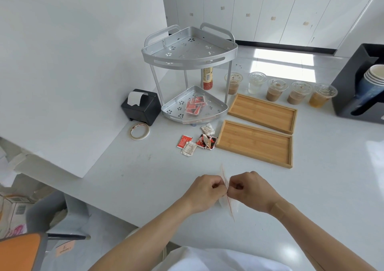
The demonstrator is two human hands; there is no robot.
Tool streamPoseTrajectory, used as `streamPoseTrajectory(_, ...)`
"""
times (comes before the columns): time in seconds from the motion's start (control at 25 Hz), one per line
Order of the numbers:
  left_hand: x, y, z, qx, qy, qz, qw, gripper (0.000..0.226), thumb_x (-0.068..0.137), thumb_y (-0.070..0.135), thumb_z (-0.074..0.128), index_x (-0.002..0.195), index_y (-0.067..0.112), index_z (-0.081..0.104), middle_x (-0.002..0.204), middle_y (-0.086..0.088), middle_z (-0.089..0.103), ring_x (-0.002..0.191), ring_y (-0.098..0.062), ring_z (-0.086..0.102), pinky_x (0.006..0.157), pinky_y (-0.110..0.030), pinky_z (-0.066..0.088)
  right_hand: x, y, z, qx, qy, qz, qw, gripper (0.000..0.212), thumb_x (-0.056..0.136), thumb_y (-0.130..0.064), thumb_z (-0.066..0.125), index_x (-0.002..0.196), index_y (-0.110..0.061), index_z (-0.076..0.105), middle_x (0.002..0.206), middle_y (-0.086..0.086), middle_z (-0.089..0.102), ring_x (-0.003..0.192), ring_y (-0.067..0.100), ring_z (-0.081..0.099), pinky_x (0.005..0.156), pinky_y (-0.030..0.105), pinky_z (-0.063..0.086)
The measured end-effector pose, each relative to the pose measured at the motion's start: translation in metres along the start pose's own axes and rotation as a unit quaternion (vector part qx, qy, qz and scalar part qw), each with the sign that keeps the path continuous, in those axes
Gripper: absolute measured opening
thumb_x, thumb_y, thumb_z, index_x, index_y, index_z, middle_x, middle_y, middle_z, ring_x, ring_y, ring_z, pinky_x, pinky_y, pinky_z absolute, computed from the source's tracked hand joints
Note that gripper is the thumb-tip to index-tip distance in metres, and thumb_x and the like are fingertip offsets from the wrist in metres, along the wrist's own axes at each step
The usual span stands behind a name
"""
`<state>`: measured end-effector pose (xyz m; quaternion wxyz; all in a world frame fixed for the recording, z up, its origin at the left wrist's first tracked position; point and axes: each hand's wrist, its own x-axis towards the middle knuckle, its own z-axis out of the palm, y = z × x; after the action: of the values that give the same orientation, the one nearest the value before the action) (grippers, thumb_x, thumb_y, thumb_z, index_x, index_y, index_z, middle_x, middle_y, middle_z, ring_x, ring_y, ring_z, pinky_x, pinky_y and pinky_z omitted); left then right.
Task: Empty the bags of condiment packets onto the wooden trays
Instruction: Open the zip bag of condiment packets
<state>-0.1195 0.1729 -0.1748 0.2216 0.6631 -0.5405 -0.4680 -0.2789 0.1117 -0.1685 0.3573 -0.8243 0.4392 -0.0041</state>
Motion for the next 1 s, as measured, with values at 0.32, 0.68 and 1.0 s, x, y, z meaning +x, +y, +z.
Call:
streamPoseTrajectory(0.32, -0.002, -0.018, -0.027, 0.048, 0.106, -0.017, 0.993, 0.03, 0.079, 0.028, 0.058, 0.053, 0.016, 0.049, 0.05, 0.007, 0.044, 0.054, -0.01, 0.039, 0.056, -0.028, 0.034, -0.02, 0.029, -0.035, -0.089, 0.115, 0.122, 0.982, 0.033, 0.074, -0.03, 0.056, 0.054, -0.014, 0.035, 0.049, -0.003, 0.036, 0.053, 0.017, 0.029, 0.049, 0.028, 0.029)
streamPoseTrajectory(0.68, -0.005, 0.001, -0.027, -0.032, 0.054, -0.036, 0.997, 0.024, 0.082, 0.018, 0.057, 0.058, 0.012, 0.057, 0.05, 0.01, 0.052, 0.051, -0.007, 0.045, 0.053, -0.024, 0.036, -0.04, 0.005, -0.043, -0.172, 0.165, 0.148, 0.96, 0.018, 0.083, -0.037, 0.053, 0.069, -0.025, 0.053, 0.066, -0.011, 0.058, 0.063, 0.015, 0.055, 0.054, 0.026, 0.041)
streamPoseTrajectory(1.0, -0.011, 0.007, -0.014, -0.003, -0.014, 0.032, 0.999, 0.026, 0.087, 0.02, 0.057, 0.061, 0.024, 0.057, 0.063, 0.006, 0.063, 0.052, -0.005, 0.047, 0.051, -0.019, 0.035, -0.002, -0.059, -0.006, -0.08, 0.128, 0.218, 0.964, 0.052, 0.089, -0.051, 0.046, 0.057, -0.01, 0.05, 0.056, 0.004, 0.049, 0.056, 0.026, 0.05, 0.048, 0.029, 0.032)
